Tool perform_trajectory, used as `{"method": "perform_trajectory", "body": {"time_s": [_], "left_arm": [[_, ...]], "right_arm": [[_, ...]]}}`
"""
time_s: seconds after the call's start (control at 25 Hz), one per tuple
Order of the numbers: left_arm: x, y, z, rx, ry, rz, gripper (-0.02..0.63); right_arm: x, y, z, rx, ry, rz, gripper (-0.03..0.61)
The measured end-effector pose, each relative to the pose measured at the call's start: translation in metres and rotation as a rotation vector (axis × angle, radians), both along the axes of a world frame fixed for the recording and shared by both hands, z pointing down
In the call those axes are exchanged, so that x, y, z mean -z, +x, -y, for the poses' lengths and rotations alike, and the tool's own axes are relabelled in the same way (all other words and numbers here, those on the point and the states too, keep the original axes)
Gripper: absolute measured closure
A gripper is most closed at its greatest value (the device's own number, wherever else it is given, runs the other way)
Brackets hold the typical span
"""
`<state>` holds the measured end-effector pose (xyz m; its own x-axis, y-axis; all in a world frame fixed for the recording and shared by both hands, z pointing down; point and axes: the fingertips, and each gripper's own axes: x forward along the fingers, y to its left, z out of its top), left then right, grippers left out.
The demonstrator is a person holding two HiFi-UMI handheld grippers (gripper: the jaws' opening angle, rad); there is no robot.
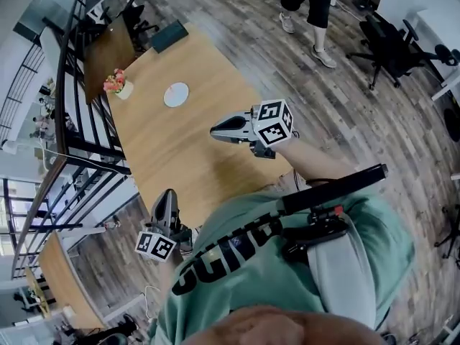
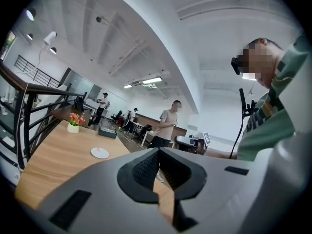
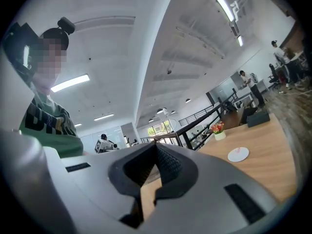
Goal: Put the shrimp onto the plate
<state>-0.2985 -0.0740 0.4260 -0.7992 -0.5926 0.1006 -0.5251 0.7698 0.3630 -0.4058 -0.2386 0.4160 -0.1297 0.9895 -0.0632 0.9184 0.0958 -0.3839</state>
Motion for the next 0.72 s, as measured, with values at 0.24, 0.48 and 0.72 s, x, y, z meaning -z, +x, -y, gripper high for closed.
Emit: {"method": "perform_trajectory", "body": {"time_s": [0.24,0.48,0.72], "left_arm": [[0.010,0.029,-0.034,0.002,-0.003,0.041,0.607],[0.008,0.089,-0.116,-0.024,0.015,0.081,0.607],[-0.002,0.153,-0.234,-0.028,-0.055,0.084,0.607]], "right_arm": [[0.000,0.035,-0.035,0.025,0.001,0.005,0.571],[0.006,0.098,-0.118,0.011,0.041,0.010,0.571],[0.009,0.169,-0.219,0.016,0.037,-0.030,0.571]]}}
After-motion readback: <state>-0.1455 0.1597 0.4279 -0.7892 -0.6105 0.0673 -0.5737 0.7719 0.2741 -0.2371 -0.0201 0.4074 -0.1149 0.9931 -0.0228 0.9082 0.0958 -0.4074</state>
